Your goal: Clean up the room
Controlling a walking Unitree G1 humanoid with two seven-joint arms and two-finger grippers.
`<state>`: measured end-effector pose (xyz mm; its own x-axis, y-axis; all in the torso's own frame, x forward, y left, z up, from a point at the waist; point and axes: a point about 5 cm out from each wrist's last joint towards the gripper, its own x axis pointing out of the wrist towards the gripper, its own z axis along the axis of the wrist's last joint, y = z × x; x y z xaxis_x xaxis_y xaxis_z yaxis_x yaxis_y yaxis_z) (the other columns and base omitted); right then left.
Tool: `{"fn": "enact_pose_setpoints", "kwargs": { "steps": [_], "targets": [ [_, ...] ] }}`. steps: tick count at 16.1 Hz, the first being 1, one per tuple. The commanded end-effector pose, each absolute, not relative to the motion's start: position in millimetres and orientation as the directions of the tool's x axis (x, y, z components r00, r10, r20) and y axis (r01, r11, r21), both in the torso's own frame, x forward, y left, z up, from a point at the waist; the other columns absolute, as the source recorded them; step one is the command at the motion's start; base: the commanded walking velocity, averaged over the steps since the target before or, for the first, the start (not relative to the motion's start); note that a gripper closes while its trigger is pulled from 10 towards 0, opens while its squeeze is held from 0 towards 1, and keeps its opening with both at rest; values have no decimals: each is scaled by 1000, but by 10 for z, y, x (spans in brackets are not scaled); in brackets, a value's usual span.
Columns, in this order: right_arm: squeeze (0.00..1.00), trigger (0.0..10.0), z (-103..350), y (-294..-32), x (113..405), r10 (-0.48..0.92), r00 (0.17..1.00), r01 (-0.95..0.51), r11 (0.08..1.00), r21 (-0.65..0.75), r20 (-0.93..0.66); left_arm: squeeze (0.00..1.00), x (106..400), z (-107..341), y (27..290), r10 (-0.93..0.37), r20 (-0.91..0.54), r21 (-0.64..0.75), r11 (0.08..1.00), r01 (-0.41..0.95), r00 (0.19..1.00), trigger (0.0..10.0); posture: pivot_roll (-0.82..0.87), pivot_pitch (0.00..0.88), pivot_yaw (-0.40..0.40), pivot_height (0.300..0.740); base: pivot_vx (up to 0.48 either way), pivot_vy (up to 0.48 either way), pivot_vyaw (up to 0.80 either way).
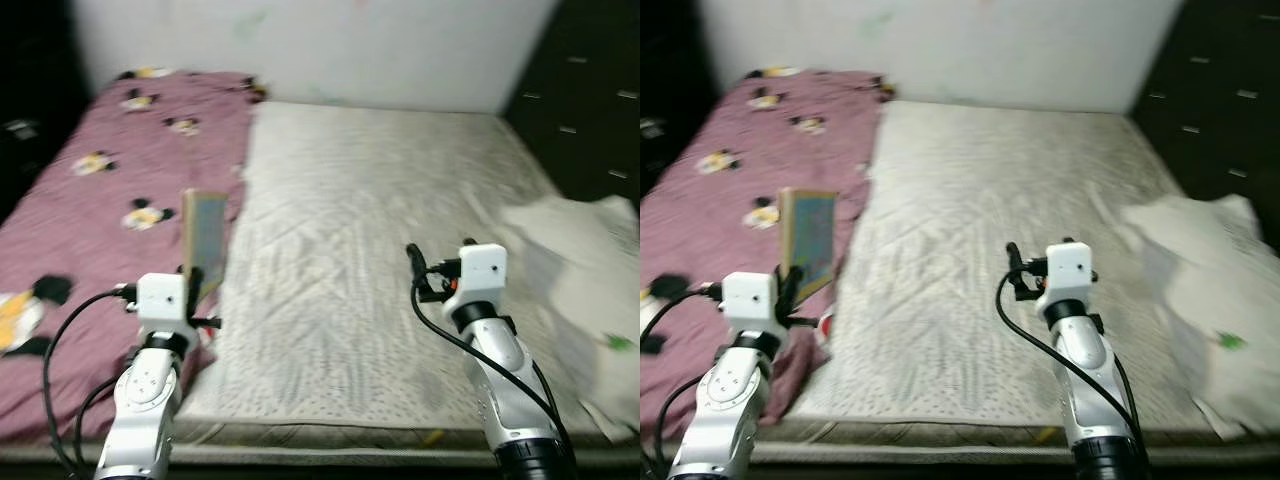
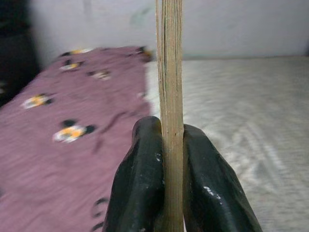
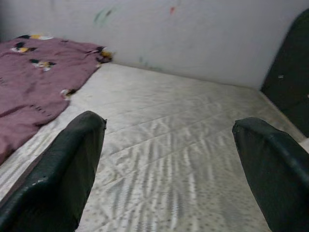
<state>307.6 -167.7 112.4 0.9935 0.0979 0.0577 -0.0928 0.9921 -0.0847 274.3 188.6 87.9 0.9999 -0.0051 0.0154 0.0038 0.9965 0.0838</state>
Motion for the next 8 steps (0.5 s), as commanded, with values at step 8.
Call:
{"fn": "enact_pose_setpoints", "kwargs": {
  "steps": [8],
  "targets": [
    [0, 10000, 1207, -1653, 3121, 97, 992, -89, 991, -95, 79, 0, 2794, 966, 1891, -10, 33, 58, 998, 8, 999, 10000, -47, 0, -24, 740, 0, -30, -456]
  ]
}}
